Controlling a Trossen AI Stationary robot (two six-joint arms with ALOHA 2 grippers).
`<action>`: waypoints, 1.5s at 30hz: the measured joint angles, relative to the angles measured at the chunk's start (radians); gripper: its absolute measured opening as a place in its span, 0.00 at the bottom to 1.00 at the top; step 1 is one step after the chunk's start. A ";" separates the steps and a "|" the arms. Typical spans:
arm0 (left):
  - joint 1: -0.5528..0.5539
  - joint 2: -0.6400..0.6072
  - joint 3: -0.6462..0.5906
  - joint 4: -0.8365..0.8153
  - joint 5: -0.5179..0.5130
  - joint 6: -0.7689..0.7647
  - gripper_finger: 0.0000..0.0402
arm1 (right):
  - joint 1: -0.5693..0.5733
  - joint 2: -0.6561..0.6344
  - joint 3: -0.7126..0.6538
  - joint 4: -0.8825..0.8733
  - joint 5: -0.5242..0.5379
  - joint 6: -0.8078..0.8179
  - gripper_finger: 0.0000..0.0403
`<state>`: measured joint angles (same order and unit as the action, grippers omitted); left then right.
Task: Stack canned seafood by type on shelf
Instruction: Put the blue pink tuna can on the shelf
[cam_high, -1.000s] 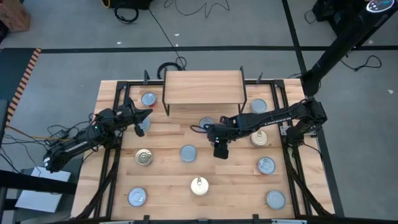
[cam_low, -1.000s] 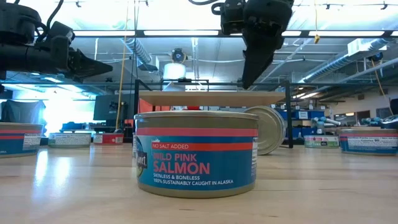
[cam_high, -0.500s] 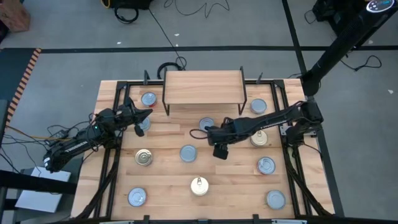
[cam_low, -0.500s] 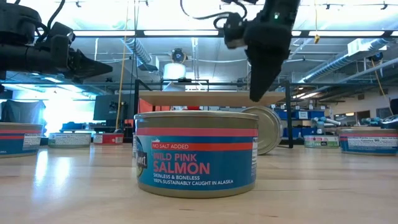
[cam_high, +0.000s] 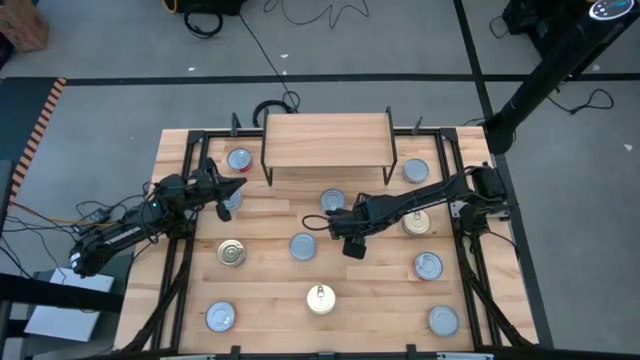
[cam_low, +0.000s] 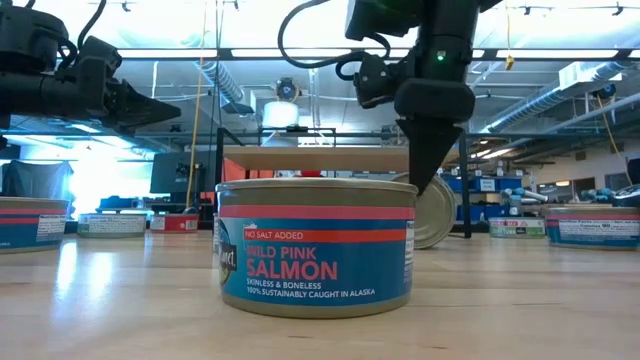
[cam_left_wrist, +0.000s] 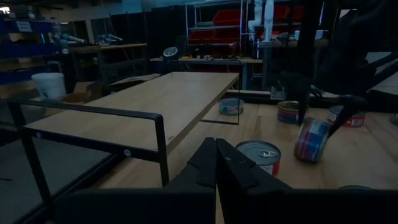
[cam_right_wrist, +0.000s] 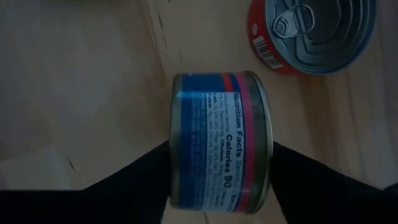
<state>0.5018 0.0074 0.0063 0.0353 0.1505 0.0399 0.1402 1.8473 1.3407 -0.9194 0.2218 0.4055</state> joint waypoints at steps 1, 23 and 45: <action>0.000 0.000 0.000 0.000 0.000 0.000 0.01 | 0.000 0.000 0.000 0.000 -0.004 -0.009 0.58; 0.000 0.025 0.000 -0.001 0.000 0.000 0.01 | 0.102 -0.002 0.296 -0.298 0.265 -0.172 0.50; 0.000 0.045 0.000 0.000 -0.003 0.007 0.01 | -0.291 0.000 0.259 0.348 0.657 -1.109 0.50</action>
<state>0.5019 0.0524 0.0066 0.0349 0.1474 0.0471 -0.1507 1.8472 1.5996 -0.5713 0.8792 -0.7033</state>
